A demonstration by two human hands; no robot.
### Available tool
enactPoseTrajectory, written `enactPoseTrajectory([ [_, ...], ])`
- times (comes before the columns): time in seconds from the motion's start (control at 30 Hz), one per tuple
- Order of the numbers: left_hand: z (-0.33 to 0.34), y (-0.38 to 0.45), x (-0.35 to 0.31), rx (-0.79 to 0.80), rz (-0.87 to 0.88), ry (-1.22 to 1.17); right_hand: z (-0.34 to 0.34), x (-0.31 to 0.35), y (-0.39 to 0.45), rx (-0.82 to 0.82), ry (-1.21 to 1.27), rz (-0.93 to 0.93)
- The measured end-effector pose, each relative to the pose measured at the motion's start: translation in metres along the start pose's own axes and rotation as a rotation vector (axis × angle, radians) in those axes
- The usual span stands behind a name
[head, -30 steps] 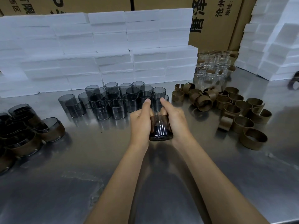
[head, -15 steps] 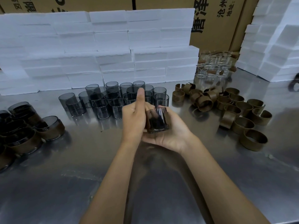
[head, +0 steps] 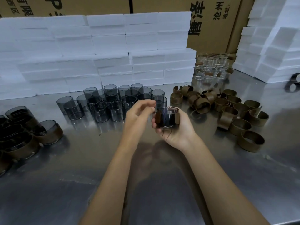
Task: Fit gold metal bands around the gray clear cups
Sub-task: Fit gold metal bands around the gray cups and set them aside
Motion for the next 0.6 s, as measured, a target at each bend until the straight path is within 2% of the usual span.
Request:
enactPoseTrajectory([
  [0.1, 0.01, -0.002, 0.007, 0.029, -0.015, 0.137, -0.004, 0.005, 0.004, -0.099, 0.082, -0.132],
  [0.2, 0.016, -0.002, 0.017, -0.015, -0.037, 0.23, -0.003, 0.005, 0.004, -0.105, 0.072, -0.147],
  [0.3, 0.007, 0.003, 0.026, -0.077, -0.126, 0.025, 0.0, 0.008, 0.001, -0.119, -0.006, -0.181],
  [0.43, -0.004, 0.009, 0.033, -0.063, -0.274, -0.485, 0.0, 0.014, 0.001, -0.128, -0.174, -0.346],
  [0.6, 0.001, 0.01, 0.035, 0.001, -0.331, -0.668, 0.001, 0.015, 0.001, -0.092, -0.196, -0.453],
])
Point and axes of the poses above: each hand's wrist, its own y-axis towards the middle knuckle, its own z-axis out of the palm, x = y × z, the point moved 5 cm from there along y, towards the middle knuckle, and after that the axes turned 7 degrees about -z, right-handed, at the moved point
